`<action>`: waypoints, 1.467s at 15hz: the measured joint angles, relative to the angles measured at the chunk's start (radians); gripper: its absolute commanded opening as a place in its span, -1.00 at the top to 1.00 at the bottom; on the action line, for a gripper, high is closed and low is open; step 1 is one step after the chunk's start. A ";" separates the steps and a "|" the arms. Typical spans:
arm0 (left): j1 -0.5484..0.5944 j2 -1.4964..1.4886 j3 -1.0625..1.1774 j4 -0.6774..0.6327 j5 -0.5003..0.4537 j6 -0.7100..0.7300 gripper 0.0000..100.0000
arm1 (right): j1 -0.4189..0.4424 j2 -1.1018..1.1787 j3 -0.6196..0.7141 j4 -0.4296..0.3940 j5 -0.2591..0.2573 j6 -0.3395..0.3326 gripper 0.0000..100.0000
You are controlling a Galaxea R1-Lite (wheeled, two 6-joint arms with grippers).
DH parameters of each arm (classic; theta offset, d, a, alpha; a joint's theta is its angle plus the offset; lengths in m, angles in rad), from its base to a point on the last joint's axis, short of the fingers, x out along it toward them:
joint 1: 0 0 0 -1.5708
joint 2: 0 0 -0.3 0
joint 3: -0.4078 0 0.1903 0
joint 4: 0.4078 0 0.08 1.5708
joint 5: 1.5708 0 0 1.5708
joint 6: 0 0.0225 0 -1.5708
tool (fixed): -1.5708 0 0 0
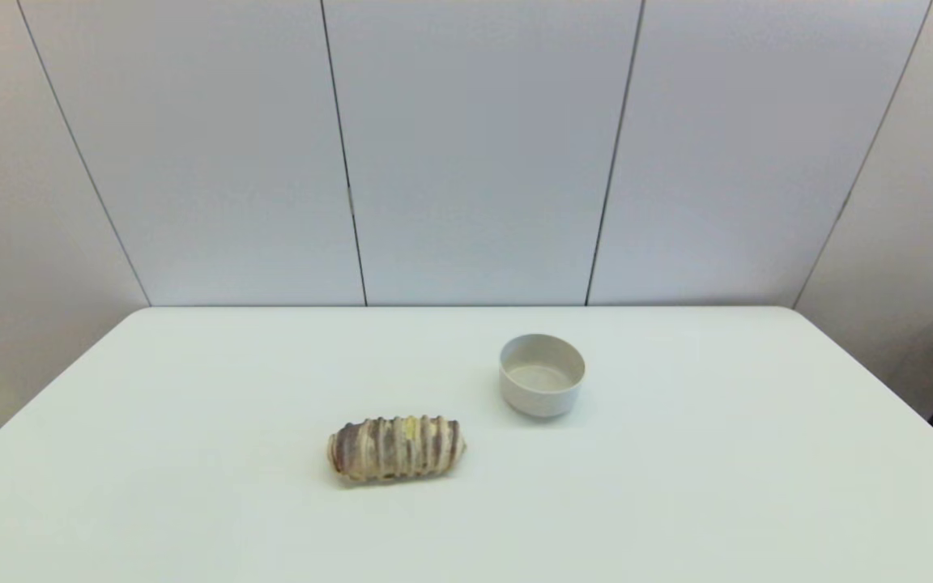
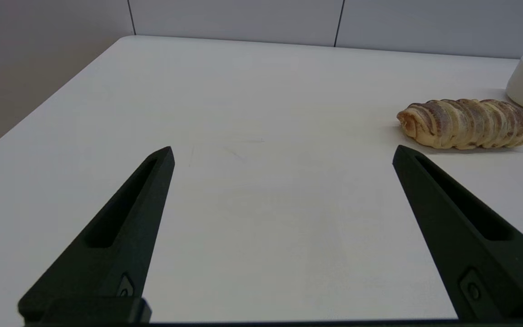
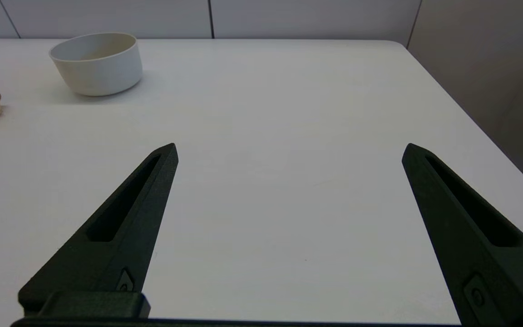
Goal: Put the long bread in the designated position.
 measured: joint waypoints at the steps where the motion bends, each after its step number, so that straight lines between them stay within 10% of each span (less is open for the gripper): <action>1: 0.000 0.000 0.000 0.000 0.000 0.000 -1.00 | 0.000 0.000 0.000 0.000 0.000 0.000 -1.00; 15: 0.000 0.017 -0.097 0.021 -0.013 -0.003 -1.00 | 0.000 0.000 0.000 0.000 0.000 0.000 -1.00; 22: -0.002 0.408 -0.579 0.033 -0.222 0.035 -1.00 | 0.000 0.000 0.000 0.000 0.000 0.000 -1.00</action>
